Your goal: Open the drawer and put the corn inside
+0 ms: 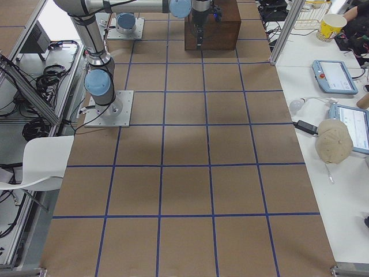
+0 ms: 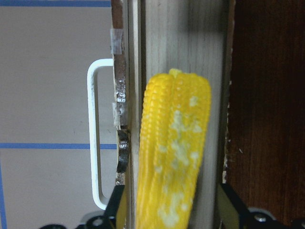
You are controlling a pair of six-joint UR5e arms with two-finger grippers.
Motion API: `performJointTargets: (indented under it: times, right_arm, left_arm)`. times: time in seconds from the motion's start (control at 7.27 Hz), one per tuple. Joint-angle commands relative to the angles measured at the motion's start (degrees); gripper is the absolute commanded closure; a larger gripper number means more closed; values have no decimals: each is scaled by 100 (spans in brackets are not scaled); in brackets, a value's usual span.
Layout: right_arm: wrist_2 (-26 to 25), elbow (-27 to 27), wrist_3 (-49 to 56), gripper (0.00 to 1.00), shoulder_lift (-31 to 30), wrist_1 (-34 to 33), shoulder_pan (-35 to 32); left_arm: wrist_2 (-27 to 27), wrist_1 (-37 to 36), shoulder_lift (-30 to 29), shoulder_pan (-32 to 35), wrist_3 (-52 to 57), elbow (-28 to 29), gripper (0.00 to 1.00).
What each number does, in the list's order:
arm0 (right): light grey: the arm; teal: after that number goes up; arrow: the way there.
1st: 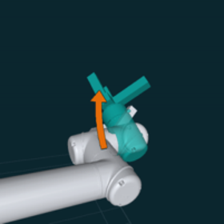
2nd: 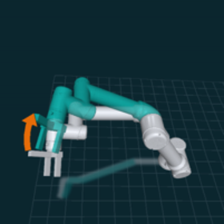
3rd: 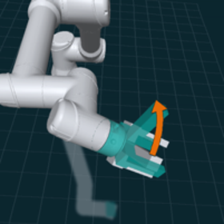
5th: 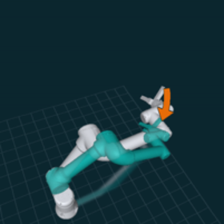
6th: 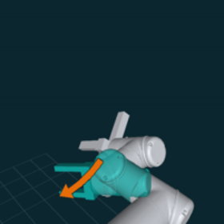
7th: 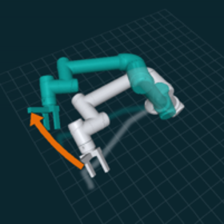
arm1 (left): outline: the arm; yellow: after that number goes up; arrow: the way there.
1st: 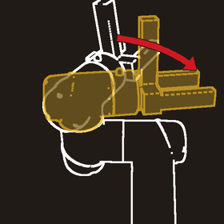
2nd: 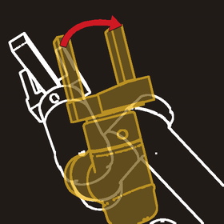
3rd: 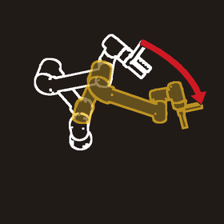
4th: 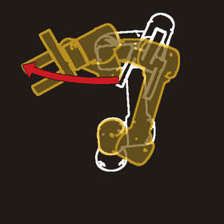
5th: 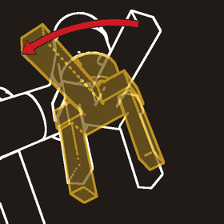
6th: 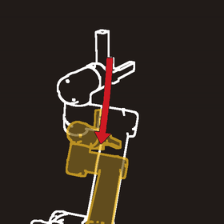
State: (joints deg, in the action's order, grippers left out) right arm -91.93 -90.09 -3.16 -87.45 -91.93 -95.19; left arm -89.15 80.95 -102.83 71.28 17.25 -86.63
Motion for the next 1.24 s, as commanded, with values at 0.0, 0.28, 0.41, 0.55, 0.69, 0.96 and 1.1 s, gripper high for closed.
performJointTargets:
  times: [0.0, 0.28, 0.41, 0.55, 0.69, 0.96, 1.1]
  right_arm:
    - [0, 0, 0, 0, 0, 0, 0]
    - [0, 0, 0, 0, 0, 0, 0]
    - [0, 0, 0, 0, 0, 0, 0]
    - [0, 0, 0, 0, 0, 0, 0]
    - [0, 0, 0, 0, 0, 0, 0]
    - [0, 0, 0, 0, 0, 0, 0]
    - [0, 0, 0, 0, 0, 0, 0]
  left_arm:
    - [2, 17, 52, 0, 6, 58, 15]
    - [2, 44, 201, 26, 24, 93, 15]
    - [2, 70, 219, 52, 24, 172, 13]
    - [-6, 96, 323, 79, 24, 294, 12]
    - [-24, 218, 446, 227, 15, 417, 10]
    - [-68, 281, 649, 709, -281, 489, 8]
    - [2, 281, 737, 1016, -814, 463, 0]
